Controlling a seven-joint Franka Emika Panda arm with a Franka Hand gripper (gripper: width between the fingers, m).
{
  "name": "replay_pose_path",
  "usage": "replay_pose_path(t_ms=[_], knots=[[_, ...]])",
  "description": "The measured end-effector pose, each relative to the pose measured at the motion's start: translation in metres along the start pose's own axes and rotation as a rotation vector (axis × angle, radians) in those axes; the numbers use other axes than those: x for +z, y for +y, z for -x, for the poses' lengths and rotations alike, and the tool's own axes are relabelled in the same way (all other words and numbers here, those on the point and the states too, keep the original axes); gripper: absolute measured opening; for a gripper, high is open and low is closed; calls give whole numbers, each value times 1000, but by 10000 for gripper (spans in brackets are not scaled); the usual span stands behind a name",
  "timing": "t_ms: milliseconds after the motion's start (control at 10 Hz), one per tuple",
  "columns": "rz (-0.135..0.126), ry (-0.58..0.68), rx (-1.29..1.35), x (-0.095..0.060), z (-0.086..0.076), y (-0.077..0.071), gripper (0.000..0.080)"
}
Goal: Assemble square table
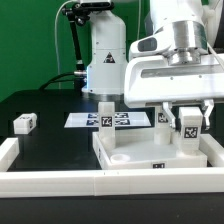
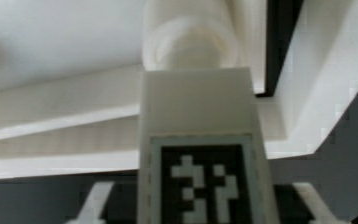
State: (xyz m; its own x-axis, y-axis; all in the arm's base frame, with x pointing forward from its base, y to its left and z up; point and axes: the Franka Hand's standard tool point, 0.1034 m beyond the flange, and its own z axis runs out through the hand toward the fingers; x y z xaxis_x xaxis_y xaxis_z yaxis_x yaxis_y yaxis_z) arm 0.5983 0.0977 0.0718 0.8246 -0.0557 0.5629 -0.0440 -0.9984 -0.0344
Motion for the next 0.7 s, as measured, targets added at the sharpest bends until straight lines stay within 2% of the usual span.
replay_pose_path(t_ms=[600, 700], knots=[[-4, -31, 2, 2, 2, 0, 294], [-4, -31, 2, 2, 3, 0, 514]])
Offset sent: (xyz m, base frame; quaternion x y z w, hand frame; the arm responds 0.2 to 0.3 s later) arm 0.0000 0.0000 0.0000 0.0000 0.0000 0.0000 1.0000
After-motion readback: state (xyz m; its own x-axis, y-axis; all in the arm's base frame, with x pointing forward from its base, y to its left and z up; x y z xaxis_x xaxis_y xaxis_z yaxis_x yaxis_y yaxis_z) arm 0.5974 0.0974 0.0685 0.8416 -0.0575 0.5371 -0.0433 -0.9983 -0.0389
